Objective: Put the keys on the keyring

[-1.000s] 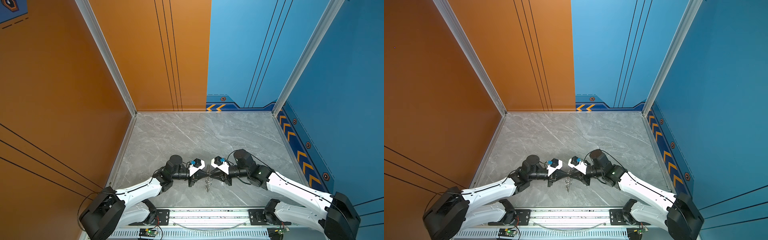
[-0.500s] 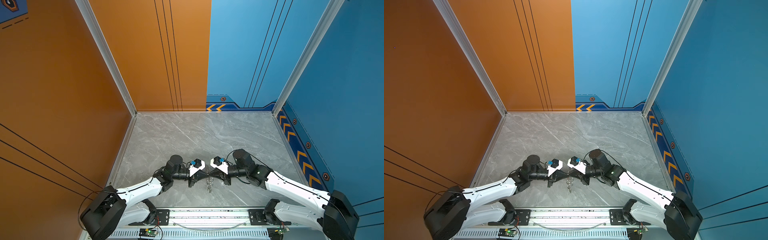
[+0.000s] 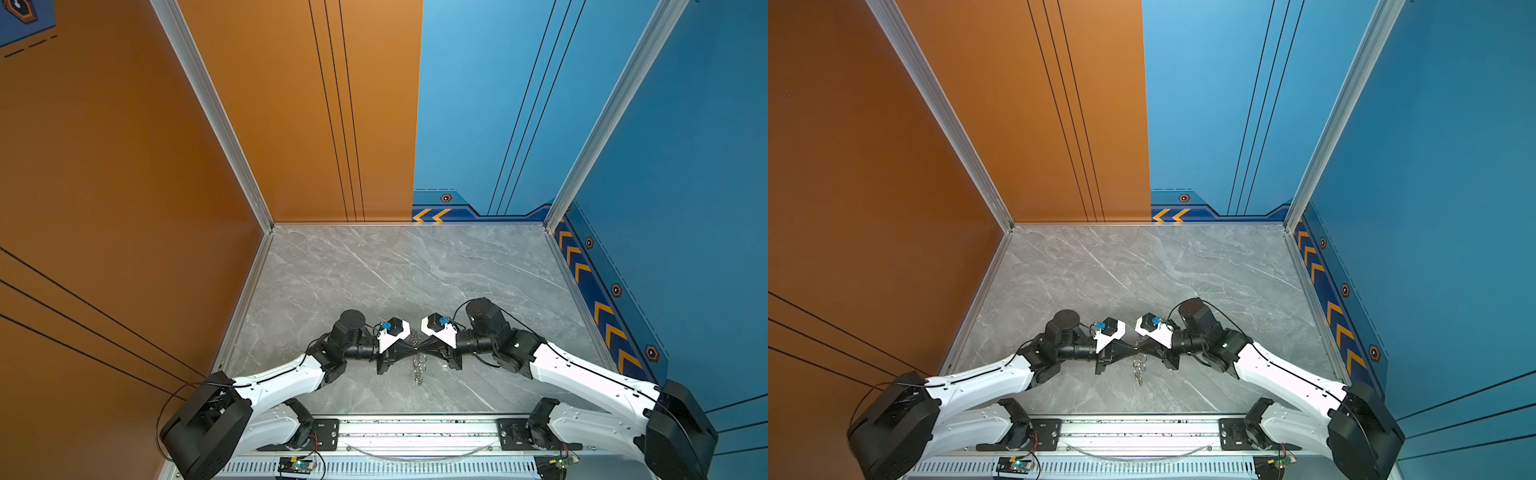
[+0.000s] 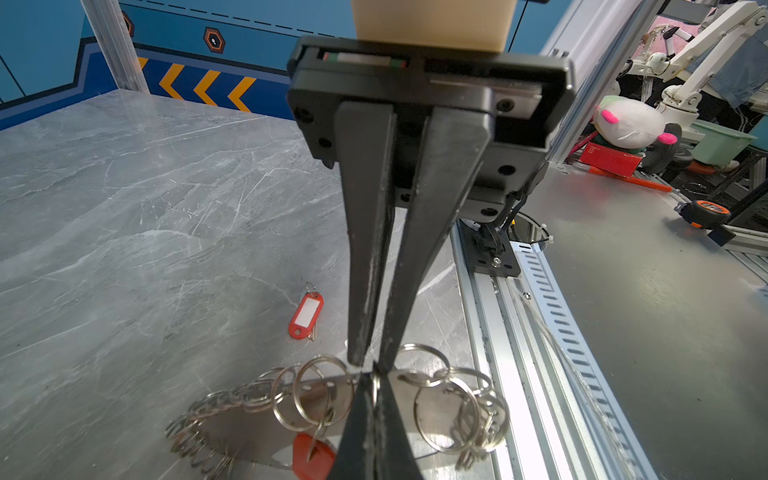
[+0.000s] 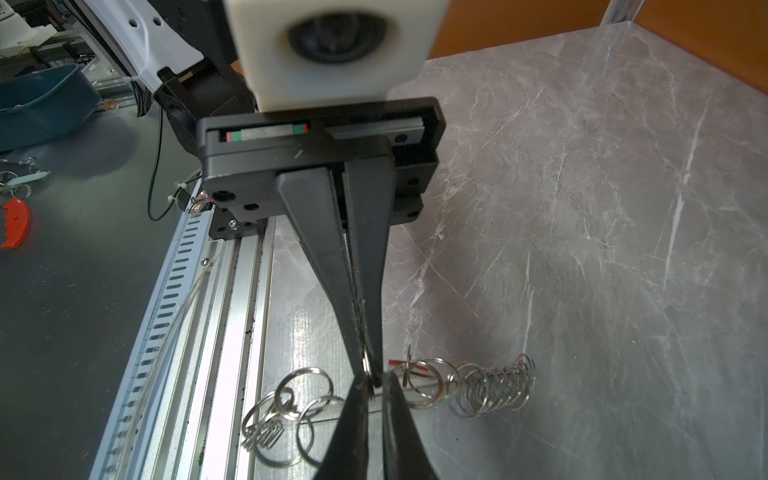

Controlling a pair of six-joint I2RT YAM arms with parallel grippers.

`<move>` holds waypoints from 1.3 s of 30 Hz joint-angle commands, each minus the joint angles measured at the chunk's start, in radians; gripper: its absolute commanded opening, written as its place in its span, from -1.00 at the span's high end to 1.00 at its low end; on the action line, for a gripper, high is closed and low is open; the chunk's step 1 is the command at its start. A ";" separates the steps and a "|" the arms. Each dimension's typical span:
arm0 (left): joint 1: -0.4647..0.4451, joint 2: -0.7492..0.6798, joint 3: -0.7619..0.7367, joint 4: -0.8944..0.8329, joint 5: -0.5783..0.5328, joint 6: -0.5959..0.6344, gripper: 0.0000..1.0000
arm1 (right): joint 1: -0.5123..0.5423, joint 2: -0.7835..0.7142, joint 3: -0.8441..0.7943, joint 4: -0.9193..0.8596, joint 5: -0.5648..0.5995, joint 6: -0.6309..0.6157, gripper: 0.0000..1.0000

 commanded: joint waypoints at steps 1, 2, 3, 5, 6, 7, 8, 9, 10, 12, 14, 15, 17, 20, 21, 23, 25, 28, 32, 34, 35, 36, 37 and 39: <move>0.003 -0.030 0.006 0.008 -0.030 0.005 1.00 | 0.000 0.007 -0.039 -0.004 0.000 -0.011 0.68; 0.003 -0.031 0.004 0.008 -0.031 0.004 1.00 | -0.003 0.003 -0.048 0.013 -0.001 -0.006 0.66; 0.004 -0.031 0.004 0.008 -0.028 0.003 1.00 | -0.005 0.001 -0.055 0.025 -0.005 -0.002 0.65; 0.004 -0.028 0.006 0.008 -0.025 0.003 1.00 | -0.008 0.008 -0.052 0.026 -0.015 -0.001 0.64; 0.005 -0.027 0.008 0.008 -0.022 0.003 1.00 | -0.010 0.013 -0.047 0.024 -0.024 -0.004 0.64; 0.005 -0.027 0.008 0.008 -0.020 0.002 1.00 | -0.009 0.017 -0.044 0.025 -0.028 -0.004 0.64; 0.005 -0.028 0.009 0.008 -0.017 0.002 1.00 | -0.009 0.022 -0.042 0.028 -0.029 -0.001 0.64; 0.004 -0.026 0.009 0.008 -0.013 0.003 1.00 | -0.009 0.023 -0.041 0.037 -0.028 0.001 0.64; 0.006 -0.025 0.010 0.008 -0.008 0.003 1.00 | -0.009 0.024 -0.042 0.044 -0.030 0.005 0.64; 0.003 -0.022 0.010 0.008 -0.002 0.003 1.00 | -0.011 0.020 -0.043 0.057 -0.027 0.011 0.63; 0.002 -0.017 0.010 0.008 0.008 0.003 1.00 | -0.014 0.012 -0.046 0.066 -0.024 0.018 0.63; 0.003 -0.014 0.013 0.008 0.012 0.003 1.00 | -0.015 0.007 -0.049 0.069 -0.021 0.019 0.62; 0.003 -0.007 0.015 0.008 0.016 0.002 1.00 | -0.018 -0.007 -0.055 0.077 -0.008 0.024 0.61; 0.003 0.003 0.021 0.008 0.022 0.001 1.00 | -0.021 -0.022 -0.066 0.099 -0.027 0.034 0.59; 0.003 0.005 0.022 0.008 0.023 0.001 1.00 | -0.021 -0.021 -0.067 0.104 -0.039 0.037 0.59; 0.003 0.007 0.022 0.008 0.024 0.001 1.00 | -0.019 -0.017 -0.066 0.105 -0.050 0.039 0.58; 0.003 0.009 0.022 0.008 0.025 0.003 1.00 | -0.018 -0.010 -0.066 0.106 -0.057 0.038 0.58; 0.003 0.010 0.025 0.008 0.031 0.001 1.00 | -0.013 -0.001 -0.062 0.118 -0.055 0.040 0.58; 0.003 0.017 0.028 0.007 0.053 -0.002 1.00 | -0.008 0.011 -0.059 0.133 -0.045 0.039 0.63; 0.002 0.028 0.034 0.008 0.066 -0.004 0.99 | -0.002 0.019 -0.057 0.143 -0.044 0.039 0.69; 0.003 0.034 0.033 0.007 0.073 -0.004 0.98 | -0.001 0.023 -0.054 0.144 -0.042 0.038 0.73; 0.002 0.039 0.037 0.008 0.077 -0.006 0.97 | 0.001 0.026 -0.054 0.146 -0.042 0.036 0.78; 0.002 0.044 0.039 0.008 0.082 -0.006 0.97 | 0.003 0.028 -0.054 0.150 -0.040 0.036 0.82; 0.002 0.048 0.040 0.008 0.084 -0.008 0.96 | 0.005 0.030 -0.053 0.155 -0.038 0.034 0.89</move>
